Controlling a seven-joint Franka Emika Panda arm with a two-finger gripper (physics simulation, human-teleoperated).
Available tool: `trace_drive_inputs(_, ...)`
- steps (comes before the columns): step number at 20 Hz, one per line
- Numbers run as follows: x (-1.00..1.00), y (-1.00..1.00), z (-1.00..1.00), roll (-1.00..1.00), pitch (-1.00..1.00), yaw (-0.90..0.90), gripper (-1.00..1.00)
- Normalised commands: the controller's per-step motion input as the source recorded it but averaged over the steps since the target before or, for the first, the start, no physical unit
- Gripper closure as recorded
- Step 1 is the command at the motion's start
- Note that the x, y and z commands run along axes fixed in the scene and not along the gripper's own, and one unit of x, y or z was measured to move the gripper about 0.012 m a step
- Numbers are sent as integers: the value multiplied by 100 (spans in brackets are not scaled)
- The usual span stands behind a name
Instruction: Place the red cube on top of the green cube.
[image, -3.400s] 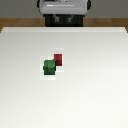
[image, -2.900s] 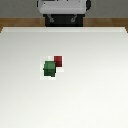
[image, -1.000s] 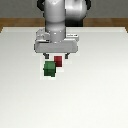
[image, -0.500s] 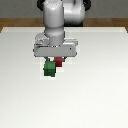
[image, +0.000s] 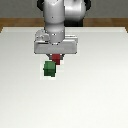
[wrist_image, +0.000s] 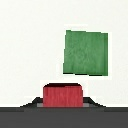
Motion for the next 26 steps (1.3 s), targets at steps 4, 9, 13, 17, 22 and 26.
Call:
trace_drive_inputs(4,0,0,100,0,0,0,100)
trace_drive_inputs(9,0,0,100,0,0,0,100)
trace_drive_inputs(13,0,-25,0,0,0,0,100)
trace_drive_inputs(17,25,0,0,0,0,0,100)
trace_drive_inputs(22,40,-40,0,0,0,0,100)
trace_drive_inputs(26,100,0,0,0,0,0,100)
